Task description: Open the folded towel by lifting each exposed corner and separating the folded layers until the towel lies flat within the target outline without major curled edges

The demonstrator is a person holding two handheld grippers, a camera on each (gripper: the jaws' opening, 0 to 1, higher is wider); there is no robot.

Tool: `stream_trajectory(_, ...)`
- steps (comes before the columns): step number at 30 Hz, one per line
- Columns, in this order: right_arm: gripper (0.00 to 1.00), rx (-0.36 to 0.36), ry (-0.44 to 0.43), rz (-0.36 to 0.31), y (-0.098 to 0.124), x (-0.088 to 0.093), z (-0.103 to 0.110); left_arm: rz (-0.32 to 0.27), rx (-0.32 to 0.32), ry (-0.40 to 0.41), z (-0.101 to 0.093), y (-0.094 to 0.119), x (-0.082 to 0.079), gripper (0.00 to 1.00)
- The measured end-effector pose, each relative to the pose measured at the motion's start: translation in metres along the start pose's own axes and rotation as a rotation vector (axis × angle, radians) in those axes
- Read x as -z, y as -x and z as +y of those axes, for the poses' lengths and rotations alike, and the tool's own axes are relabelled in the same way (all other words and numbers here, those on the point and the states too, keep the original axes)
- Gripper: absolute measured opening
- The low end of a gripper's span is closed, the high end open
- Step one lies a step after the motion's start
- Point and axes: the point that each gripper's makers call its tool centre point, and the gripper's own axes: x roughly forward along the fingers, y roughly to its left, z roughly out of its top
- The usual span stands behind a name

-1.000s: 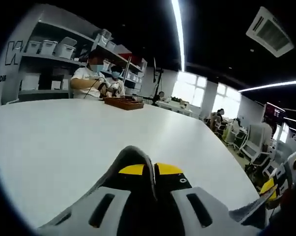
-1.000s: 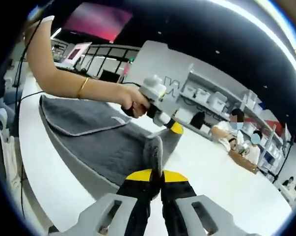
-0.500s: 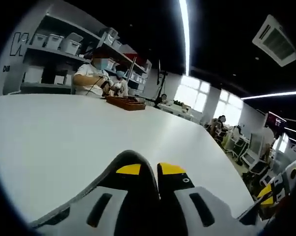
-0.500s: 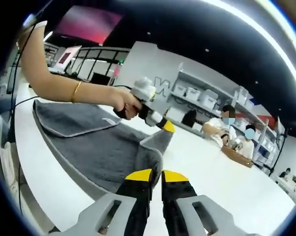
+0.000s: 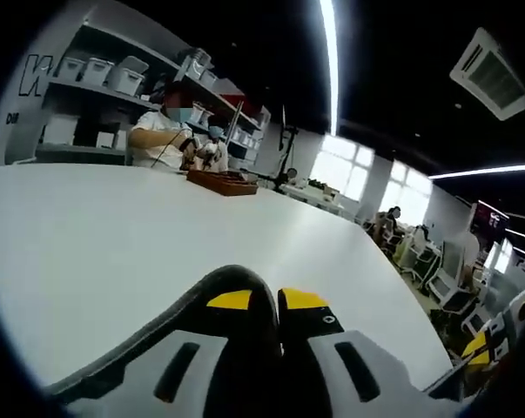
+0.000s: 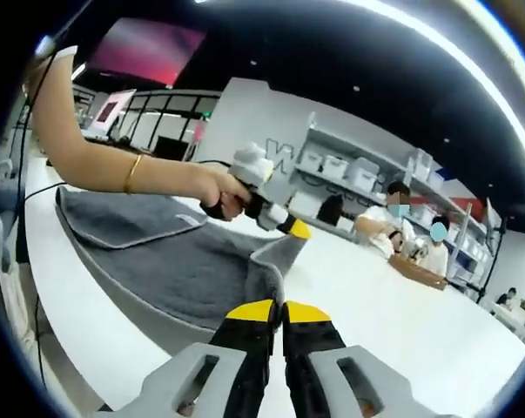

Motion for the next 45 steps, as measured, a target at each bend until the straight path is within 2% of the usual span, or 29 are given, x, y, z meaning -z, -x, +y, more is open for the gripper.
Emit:
stream_trajectory(7, 0.0, 0.032, -0.055, 0.011, 0.004, 0.012, -0.004, 0.002, -0.006, 0.027, 0.0, -0.007, 0.009, 0.09)
stream_trajectory(11, 0.0, 0.045, -0.074, 0.027, 0.006, 0.018, -0.005, 0.022, -0.016, 0.03, 0.002, -0.011, 0.016, 0.09)
stream_trajectory(12, 0.0, 0.045, -0.077, 0.028, 0.006, 0.018, -0.005, 0.021, -0.012, 0.054, 0.001, -0.012, 0.017, 0.09)
stream_trajectory(19, 0.01, 0.086, -0.054, 0.059, 0.009, 0.023, -0.012, 0.036, -0.018, 0.08, 0.002, -0.012, 0.023, 0.1)
stream_trajectory(24, 0.01, 0.107, -0.054, 0.059, 0.013, 0.021, -0.019, 0.032, -0.02, 0.107, 0.001, -0.01, 0.021, 0.14)
stream_trajectory(26, 0.0, 0.114, -0.051, 0.056, 0.013, 0.02, -0.021, 0.034, -0.032, 0.157, 0.003, -0.008, 0.02, 0.19)
stream_trajectory(30, 0.0, 0.107, -0.044, 0.055, 0.011, 0.018, -0.02, 0.03, -0.035, 0.149, 0.003, -0.004, 0.018, 0.2)
stream_trajectory(32, 0.0, 0.104, -0.039, 0.054, 0.009, 0.017, -0.019, 0.025, -0.033, 0.176, 0.002, -0.002, 0.015, 0.21)
stream_trajectory(36, 0.0, 0.099, -0.039, 0.05, 0.007, 0.014, -0.018, 0.026, -0.032, 0.179, 0.001, -0.001, 0.015, 0.21)
stream_trajectory(37, 0.0, 0.093, -0.02, 0.027, 0.001, 0.005, -0.014, 0.029, -0.034, 0.183, -0.001, 0.001, 0.015, 0.22)
stream_trajectory(41, 0.0, 0.074, -0.001, 0.018, -0.005, -0.001, -0.011, 0.03, -0.027, 0.176, -0.002, 0.003, 0.013, 0.2)
stream_trajectory(45, 0.0, 0.051, 0.015, 0.021, -0.008, 0.0, -0.006, 0.021, -0.03, 0.136, 0.005, 0.005, 0.005, 0.13)
